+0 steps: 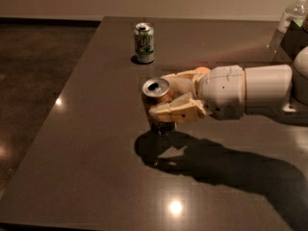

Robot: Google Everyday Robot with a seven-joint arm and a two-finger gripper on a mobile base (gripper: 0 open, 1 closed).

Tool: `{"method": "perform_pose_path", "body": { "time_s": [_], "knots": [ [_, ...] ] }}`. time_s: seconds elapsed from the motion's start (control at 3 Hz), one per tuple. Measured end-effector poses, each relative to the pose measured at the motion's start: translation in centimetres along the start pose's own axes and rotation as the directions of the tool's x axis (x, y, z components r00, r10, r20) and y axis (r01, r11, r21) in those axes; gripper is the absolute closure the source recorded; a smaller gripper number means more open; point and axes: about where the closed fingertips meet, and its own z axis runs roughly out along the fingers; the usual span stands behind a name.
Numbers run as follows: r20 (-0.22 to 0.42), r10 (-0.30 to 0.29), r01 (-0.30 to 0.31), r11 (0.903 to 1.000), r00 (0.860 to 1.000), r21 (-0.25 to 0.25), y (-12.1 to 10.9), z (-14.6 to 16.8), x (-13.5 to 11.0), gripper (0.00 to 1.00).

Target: Place orange can upright

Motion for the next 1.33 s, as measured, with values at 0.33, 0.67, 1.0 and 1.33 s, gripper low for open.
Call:
{"method": "perform_pose_path", "body": {
  "time_s": [0.33, 0.67, 1.0, 1.33],
  "knots": [
    [0.053, 0.045, -0.045, 0.9990, 0.998, 0.003, 0.3, 0.2, 0.9, 1.00],
    [0.095, 0.085, -0.086, 0.9963, 0.992, 0.006, 0.7, 0.7, 2.4, 0.98],
    [0.129, 0.097, -0.100, 0.9949, 0.987, 0.016, 0.9, 0.9, 3.0, 0.76],
    [0.188, 0.101, -0.111, 0.9930, 0.977, 0.041, 0.9, 0.9, 3.3, 0.53]
  ]
}}
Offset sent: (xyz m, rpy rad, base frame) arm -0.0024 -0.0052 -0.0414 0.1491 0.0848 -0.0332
